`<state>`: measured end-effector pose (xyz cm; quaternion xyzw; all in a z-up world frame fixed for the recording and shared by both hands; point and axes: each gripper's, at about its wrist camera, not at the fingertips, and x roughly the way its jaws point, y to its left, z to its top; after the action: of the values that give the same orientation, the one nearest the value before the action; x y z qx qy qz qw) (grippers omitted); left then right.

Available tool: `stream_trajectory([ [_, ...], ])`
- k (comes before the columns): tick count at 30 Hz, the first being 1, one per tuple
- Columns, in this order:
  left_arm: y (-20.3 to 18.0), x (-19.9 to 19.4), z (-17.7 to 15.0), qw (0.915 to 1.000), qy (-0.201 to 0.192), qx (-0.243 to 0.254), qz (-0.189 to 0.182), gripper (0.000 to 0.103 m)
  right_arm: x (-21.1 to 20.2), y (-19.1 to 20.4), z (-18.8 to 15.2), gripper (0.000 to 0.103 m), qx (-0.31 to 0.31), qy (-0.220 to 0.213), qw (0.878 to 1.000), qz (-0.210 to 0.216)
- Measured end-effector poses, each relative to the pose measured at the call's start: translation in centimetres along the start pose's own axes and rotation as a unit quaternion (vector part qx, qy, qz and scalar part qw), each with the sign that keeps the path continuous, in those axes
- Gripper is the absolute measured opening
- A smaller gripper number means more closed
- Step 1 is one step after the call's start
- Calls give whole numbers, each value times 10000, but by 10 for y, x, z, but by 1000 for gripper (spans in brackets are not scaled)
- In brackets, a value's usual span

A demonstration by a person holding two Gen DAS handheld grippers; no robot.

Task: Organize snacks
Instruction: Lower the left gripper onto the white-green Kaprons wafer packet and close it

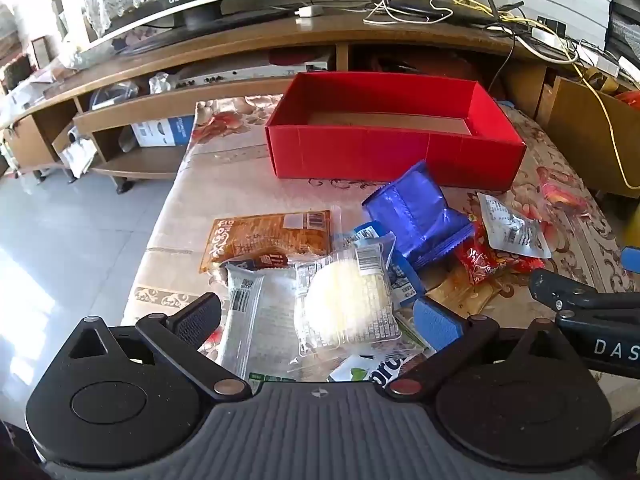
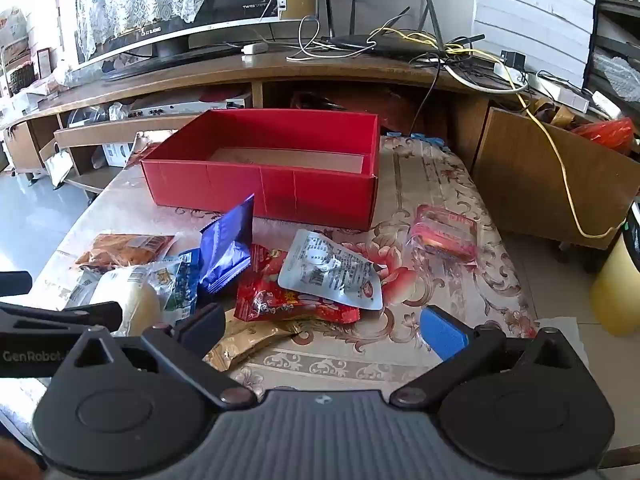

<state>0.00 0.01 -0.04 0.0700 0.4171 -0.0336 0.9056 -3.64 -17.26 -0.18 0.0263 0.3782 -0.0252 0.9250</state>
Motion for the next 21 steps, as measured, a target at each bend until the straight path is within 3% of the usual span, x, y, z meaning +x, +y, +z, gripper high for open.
stream_trajectory([
  [21,5,11,-6,9991,410,-66,-90,103,9,7,-1,101,-152,259,9995,25],
])
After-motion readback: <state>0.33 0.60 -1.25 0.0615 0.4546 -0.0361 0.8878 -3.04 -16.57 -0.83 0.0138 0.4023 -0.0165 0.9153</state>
